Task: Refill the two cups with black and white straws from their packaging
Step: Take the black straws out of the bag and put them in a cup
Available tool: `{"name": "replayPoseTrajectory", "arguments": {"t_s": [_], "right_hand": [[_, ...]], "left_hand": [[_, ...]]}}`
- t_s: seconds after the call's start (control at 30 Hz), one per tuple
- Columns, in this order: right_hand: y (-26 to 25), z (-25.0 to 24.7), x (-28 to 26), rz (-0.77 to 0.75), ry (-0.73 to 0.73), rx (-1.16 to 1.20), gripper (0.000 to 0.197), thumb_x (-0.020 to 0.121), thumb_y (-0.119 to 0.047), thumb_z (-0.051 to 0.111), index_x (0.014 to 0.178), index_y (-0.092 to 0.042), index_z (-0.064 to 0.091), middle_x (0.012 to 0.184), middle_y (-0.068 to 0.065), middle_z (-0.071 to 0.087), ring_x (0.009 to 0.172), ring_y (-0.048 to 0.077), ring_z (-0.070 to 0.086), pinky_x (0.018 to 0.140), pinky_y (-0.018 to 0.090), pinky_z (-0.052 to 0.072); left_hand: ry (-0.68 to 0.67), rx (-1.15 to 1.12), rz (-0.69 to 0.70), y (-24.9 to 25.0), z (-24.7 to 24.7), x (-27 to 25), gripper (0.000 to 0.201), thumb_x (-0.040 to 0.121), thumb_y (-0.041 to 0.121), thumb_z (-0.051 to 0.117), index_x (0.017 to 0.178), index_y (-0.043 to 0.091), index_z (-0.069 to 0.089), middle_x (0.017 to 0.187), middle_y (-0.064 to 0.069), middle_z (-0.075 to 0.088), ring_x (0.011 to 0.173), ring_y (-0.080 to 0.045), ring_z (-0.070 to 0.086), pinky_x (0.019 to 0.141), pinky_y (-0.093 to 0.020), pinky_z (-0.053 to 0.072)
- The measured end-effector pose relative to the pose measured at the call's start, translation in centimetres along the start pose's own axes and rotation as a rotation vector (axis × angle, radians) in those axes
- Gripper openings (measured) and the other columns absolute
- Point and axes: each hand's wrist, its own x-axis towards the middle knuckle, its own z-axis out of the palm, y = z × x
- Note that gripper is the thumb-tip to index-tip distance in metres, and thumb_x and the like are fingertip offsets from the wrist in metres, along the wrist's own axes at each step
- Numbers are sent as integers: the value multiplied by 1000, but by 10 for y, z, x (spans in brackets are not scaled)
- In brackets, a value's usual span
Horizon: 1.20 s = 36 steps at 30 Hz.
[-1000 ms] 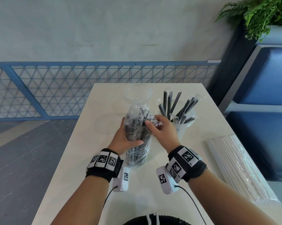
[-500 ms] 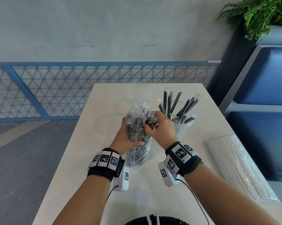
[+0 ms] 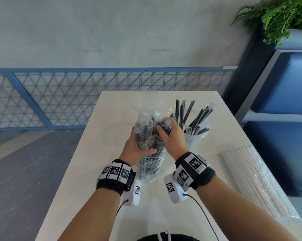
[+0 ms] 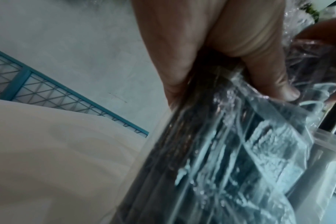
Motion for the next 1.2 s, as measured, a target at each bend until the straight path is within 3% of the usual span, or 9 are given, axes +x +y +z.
{"name": "replayPoseTrajectory", "arguments": {"t_s": [0.17, 0.3, 0.43, 0.57, 0.67, 0.83, 0.93, 1.07, 1.2], "right_hand": [[-27, -24, 17, -4, 72, 153, 11, 91, -21, 55, 96, -12, 51, 87, 1, 60, 84, 21, 60, 77, 35, 50], [-37, -44, 35, -29, 162, 218, 21, 88, -23, 59, 101, -8, 55, 82, -3, 58, 75, 13, 56, 70, 24, 47], [-24, -36, 28, 58, 77, 356, 48, 77, -28, 72, 115, -10, 50, 105, -2, 66, 92, 7, 64, 77, 16, 53], [-3, -7, 7, 192, 11, 391, 38, 77, -25, 73, 109, -10, 61, 102, 3, 70, 93, 11, 66, 86, 31, 55], [-6, -9, 10, 204, 93, 406, 26, 82, -24, 68, 102, -7, 67, 95, 5, 71, 85, 9, 66, 82, 28, 55], [-18, -30, 29, 173, 147, 516, 36, 75, -35, 71, 97, -7, 69, 96, 9, 73, 92, 20, 68, 87, 41, 55], [-20, -36, 27, 174, 138, 518, 24, 77, -22, 73, 96, -8, 68, 96, 8, 72, 93, 21, 68, 86, 36, 54], [-5, -20, 11, 227, 68, 371, 44, 69, -21, 79, 108, -8, 64, 101, 3, 71, 93, 14, 67, 86, 33, 55], [-1, -12, 6, 301, 136, 396, 41, 71, -20, 78, 107, -6, 65, 101, 5, 71, 93, 17, 67, 88, 39, 55]], "left_hand": [[-4, 22, -5, -3, 1, 3, 85, 59, 11, 87, 131, 16, 42, 109, 20, 59, 96, 19, 55, 79, -1, 43], [9, 54, 2, -4, 0, 4, 83, 58, 11, 87, 129, 15, 44, 105, 22, 59, 93, 18, 54, 80, 1, 40], [-8, 46, -4, -2, 1, 4, 83, 58, 10, 87, 128, 20, 42, 106, 23, 57, 97, 16, 51, 80, -4, 40], [-33, 13, -13, -1, 3, 4, 84, 59, 10, 86, 130, 22, 42, 114, 15, 60, 104, 8, 56, 87, -13, 45], [-22, 6, -21, -1, 2, 4, 87, 58, 12, 87, 133, 19, 43, 118, 9, 62, 109, -1, 58, 94, -24, 45], [-25, 16, -17, 0, -1, 1, 86, 58, 13, 87, 132, 17, 44, 112, 16, 60, 103, 11, 54, 91, -17, 43], [-35, 18, -9, 1, 0, 1, 89, 56, 16, 89, 132, 18, 43, 113, 16, 60, 104, 10, 54, 89, -13, 42], [-46, -15, -7, 3, 4, 0, 98, 46, 34, 89, 132, 22, 43, 121, 7, 62, 113, -7, 59, 95, -30, 46], [-37, -6, -11, 1, 6, 0, 92, 52, 18, 90, 131, 20, 44, 118, 7, 62, 109, -4, 59, 94, -28, 47]]}}
